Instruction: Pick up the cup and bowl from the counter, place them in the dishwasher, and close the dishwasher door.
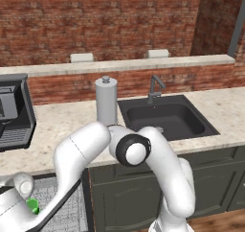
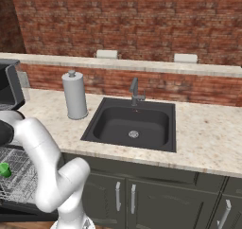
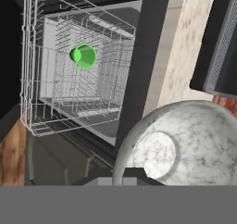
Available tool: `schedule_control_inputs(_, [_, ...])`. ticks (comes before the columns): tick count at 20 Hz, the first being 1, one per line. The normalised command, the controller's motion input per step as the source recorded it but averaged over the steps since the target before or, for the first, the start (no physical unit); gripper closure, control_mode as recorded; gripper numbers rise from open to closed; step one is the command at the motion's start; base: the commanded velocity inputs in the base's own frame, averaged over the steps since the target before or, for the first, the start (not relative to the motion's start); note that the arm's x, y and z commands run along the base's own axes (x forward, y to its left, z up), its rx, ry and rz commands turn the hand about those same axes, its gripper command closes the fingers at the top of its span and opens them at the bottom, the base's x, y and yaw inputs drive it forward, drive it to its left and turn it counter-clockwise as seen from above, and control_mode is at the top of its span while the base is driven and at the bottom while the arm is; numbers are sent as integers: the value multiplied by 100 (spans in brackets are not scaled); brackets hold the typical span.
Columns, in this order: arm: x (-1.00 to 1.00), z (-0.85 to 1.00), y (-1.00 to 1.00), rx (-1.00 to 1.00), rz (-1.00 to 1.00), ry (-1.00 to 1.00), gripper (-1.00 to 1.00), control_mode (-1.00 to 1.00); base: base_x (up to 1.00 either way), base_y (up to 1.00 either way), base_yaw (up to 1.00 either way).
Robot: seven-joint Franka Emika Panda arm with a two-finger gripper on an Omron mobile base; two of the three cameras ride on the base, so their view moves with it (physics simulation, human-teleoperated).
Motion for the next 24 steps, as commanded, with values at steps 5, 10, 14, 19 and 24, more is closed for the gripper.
schedule_control_inputs(5, [-21,-29,-9,0,0,-3,100,-100,0,0,0])
schedule_control_inputs(10, [-8,-44,0,0,0,0,100,-100,0,0,0])
schedule_control_inputs(14, [0,-43,0,4,-2,0,100,-100,0,0,0])
schedule_control_inputs(19, [0,-41,0,1,-3,0,100,-100,0,0,0])
schedule_control_inputs(24, [1,-28,0,0,-2,0,100,-100,0,0,0])
